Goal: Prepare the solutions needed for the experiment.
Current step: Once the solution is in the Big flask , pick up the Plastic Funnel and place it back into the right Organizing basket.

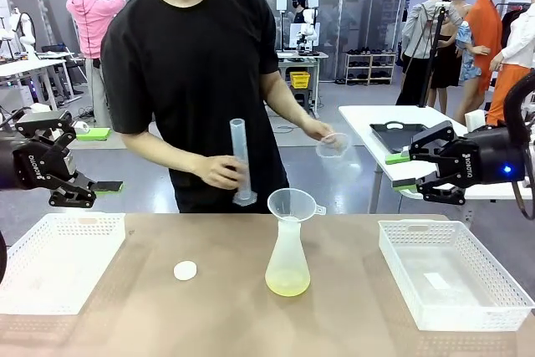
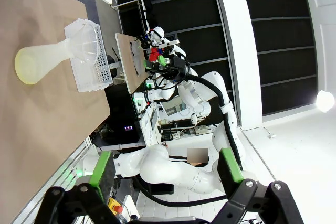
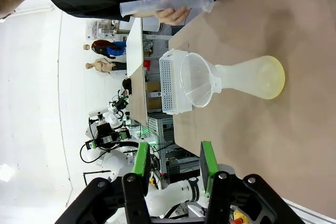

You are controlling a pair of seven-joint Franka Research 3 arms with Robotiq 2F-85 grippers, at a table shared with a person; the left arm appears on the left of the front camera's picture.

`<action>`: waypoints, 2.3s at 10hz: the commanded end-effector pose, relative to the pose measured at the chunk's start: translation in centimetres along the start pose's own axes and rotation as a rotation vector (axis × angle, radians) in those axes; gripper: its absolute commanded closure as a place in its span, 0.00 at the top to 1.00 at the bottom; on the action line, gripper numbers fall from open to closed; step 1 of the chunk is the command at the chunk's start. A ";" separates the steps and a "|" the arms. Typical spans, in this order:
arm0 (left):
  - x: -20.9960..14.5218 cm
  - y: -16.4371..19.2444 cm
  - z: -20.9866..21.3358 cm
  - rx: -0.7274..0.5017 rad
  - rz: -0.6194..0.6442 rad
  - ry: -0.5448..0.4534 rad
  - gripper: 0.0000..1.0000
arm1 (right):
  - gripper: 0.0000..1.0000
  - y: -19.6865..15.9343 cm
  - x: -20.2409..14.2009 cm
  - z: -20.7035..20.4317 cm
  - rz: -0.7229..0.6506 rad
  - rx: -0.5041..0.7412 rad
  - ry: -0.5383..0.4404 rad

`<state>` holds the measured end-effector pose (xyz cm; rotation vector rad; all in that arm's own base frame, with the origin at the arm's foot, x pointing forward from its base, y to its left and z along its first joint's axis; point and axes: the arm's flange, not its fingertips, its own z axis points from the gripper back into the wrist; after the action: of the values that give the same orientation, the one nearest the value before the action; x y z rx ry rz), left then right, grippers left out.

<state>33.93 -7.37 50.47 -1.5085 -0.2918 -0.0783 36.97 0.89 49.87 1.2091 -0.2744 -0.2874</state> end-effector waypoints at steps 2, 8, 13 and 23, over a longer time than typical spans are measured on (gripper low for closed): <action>0.0 -0.3 -0.3 -0.025 0.004 -0.007 1.00 | 0.50 1.9 -1.3 -2.7 0.018 -0.114 0.037; 0.0 -0.3 -0.3 -0.025 0.004 -0.007 1.00 | 0.50 4.8 -1.7 -12.7 -0.003 -0.488 0.060; 0.0 -0.3 -0.3 -0.025 0.004 -0.007 1.00 | 0.50 5.1 -0.6 -16.2 0.027 -0.646 0.011; 0.0 -0.3 -0.3 -0.025 0.004 -0.007 1.00 | 0.50 6.3 -0.6 -18.2 0.056 -0.772 -0.119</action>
<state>33.93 -7.37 50.47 -1.5079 -0.2919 -0.0783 43.16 19.53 49.96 0.3957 -0.2741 -0.3601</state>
